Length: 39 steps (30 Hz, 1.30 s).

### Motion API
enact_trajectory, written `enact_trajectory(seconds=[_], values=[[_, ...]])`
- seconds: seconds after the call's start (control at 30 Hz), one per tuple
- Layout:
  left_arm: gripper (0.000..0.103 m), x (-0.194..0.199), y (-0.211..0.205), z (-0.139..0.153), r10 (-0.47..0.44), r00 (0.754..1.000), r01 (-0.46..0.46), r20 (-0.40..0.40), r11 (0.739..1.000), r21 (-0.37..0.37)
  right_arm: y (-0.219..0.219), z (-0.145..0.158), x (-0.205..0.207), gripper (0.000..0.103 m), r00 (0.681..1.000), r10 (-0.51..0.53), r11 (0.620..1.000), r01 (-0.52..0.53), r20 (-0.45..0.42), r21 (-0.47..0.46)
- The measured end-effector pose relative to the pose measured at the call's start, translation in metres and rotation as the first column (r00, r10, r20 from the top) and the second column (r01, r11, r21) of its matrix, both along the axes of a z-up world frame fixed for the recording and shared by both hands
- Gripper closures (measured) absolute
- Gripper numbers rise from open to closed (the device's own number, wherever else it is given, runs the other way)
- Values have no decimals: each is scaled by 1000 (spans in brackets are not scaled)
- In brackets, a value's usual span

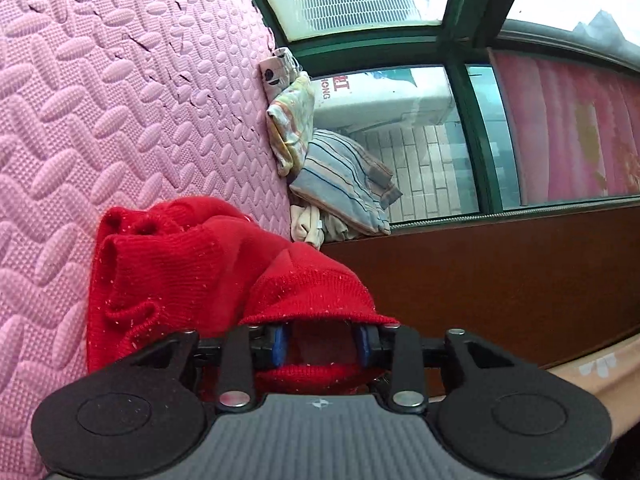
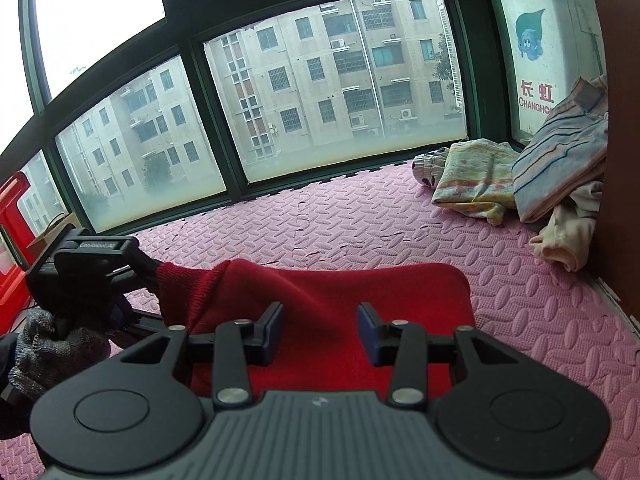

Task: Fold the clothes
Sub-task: 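Lower the folded pants onto the mat and open both grippers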

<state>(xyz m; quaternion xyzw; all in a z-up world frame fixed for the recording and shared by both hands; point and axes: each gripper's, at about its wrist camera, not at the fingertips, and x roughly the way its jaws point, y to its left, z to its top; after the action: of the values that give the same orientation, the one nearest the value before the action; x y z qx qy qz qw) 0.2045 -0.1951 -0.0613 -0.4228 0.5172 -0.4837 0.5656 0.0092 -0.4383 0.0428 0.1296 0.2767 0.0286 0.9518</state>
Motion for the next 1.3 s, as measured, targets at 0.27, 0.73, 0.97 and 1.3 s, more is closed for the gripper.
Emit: enact_trajectory(seconds=[0.27, 0.73, 0.97, 1.3], values=[[58, 0, 13, 29, 42, 989, -64, 144, 986, 154, 18, -1, -3, 62, 996, 85, 995, -85, -13, -48], [39, -17, 48, 87, 76, 869, -275, 488, 895, 350, 41, -1, -7, 62, 987, 159, 985, -159, -9, -67], [40, -46, -2, 107, -93, 769, -246, 633, 871, 426, 70, -2, -3, 62, 973, 230, 968, -228, 6, -101], [40, -37, -4, 80, -131, 775, -345, 618, 731, 588, 91, -12, -2, 57, 963, 269, 949, -265, 1, -168]])
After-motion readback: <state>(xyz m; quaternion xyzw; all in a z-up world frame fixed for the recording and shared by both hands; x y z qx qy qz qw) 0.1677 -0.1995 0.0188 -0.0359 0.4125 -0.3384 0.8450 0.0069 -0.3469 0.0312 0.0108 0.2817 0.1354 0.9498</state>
